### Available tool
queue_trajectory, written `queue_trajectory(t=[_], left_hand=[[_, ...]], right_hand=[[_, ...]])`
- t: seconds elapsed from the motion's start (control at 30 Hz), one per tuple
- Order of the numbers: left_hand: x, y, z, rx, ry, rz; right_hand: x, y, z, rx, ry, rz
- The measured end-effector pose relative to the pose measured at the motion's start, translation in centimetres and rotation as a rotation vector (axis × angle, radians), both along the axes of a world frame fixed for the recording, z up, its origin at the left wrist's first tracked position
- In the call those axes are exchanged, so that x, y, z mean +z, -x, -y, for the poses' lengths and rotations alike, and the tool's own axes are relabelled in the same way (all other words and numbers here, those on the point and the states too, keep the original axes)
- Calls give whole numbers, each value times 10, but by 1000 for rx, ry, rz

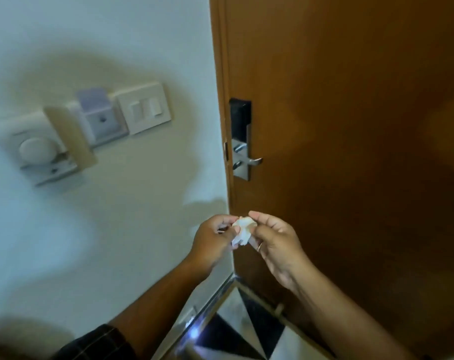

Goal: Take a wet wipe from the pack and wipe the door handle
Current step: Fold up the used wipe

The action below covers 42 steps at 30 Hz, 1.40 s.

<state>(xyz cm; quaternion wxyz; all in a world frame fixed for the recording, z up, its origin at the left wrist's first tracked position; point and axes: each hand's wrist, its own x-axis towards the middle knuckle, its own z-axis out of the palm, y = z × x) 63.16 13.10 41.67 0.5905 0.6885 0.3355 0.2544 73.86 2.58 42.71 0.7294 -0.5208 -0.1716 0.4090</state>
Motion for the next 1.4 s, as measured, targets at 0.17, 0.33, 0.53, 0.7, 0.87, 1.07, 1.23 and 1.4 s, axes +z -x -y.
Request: queue_trajectory(t=[0.17,0.33,0.53,0.7,0.87,1.07,1.23,1.4], left_hand=[[-12,102,42,119,255,-22],[-27,194,72,297,276,-46],[-55,329,122,557,340,71],[-69,490,159,541,305,54],[-78,605,182,381,241,-269],[-134,659,183,352,181,-492],[-197,678,183,293,133,-791],[-276,679,185,204,228,-969]], right_hand=[[-33,71,17,146,169,164],[-57,156,30,234,209,304],[-79,299,47,429,157,491],[-88,440,67,690,101,621],[-104,533,89,733,221,443],[-158,560,110,604,474,620],[-239,548,126,615,778,639],[-353,555,128,711,855,639]])
